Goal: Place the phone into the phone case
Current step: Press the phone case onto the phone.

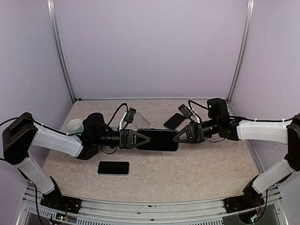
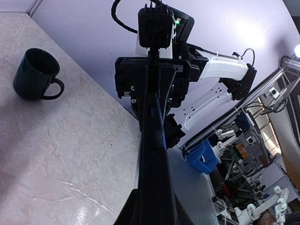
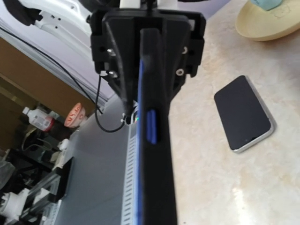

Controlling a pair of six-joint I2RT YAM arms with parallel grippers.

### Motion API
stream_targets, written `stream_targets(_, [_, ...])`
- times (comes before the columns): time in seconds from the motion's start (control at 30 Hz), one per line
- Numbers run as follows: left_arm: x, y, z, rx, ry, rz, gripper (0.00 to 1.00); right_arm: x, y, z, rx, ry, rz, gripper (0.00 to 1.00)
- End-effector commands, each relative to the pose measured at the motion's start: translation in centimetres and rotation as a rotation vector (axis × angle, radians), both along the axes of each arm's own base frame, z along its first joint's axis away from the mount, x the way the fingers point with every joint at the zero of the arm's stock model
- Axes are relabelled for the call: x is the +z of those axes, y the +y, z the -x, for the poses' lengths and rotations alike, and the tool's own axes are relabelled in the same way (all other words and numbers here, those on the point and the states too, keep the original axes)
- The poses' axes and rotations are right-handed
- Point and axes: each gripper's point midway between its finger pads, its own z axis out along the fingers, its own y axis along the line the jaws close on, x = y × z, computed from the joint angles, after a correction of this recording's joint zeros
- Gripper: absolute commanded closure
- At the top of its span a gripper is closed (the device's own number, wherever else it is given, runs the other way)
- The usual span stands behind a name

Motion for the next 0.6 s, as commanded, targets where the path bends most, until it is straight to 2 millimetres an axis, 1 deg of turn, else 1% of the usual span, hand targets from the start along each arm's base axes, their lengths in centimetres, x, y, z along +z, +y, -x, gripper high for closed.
stream_targets(0.0, [2.1,-0.8,0.1,-0.019,-0.066,0.049,0.92,0.3,0.3,-1.3,-0.071,-0.062,0.04,1.0])
stream_targets(0.03, [2.0,-0.8,0.1,-0.018,-0.065,0.046,0.98,0.4,0.3,-1.3,-0.072,-0.062,0.038,1.0])
stream_targets(0.07, [1.9,-0.8,0.1,-0.015,-0.066,0.042,1.0,0.5,0.3,-1.3,-0.072,-0.064,0.037,0.95])
stream_targets(0.1, [1.8,-0.8,0.0,-0.013,-0.065,0.039,1.0,0.6,0.3,-1.3,-0.074,-0.065,0.035,0.86])
stream_targets(0.13, [1.7,-0.8,0.0,-0.011,-0.068,0.036,1.0,0.9,0.3,-1.2,-0.072,-0.07,0.029,0.79])
stream_targets(0.23, [1.8,-0.7,0.0,-0.007,-0.074,0.031,1.0,1.8,0.2,-1.1,-0.068,-0.083,0.01,0.67])
stream_targets(0.27, [1.7,-0.8,0.1,-0.008,-0.075,0.029,1.0,2.2,0.3,-1.1,-0.069,-0.09,0.004,0.64])
stream_targets(0.33, [1.7,-0.8,0.1,-0.01,-0.078,0.025,1.0,2.9,0.2,-1.2,-0.074,-0.1,-0.006,0.61])
stream_targets(0.4, [1.7,-0.9,0.2,-0.014,-0.079,0.023,1.0,3.4,0.3,-1.3,-0.076,-0.106,-0.012,0.61])
stream_targets(0.5, [1.6,-1.0,0.3,-0.015,-0.08,0.018,1.0,3.4,0.4,-1.5,-0.078,-0.102,-0.005,0.65])
stream_targets(0.57, [1.7,-1.0,0.4,-0.016,-0.082,0.019,1.0,3.0,0.4,-1.7,-0.08,-0.093,0.01,0.66])
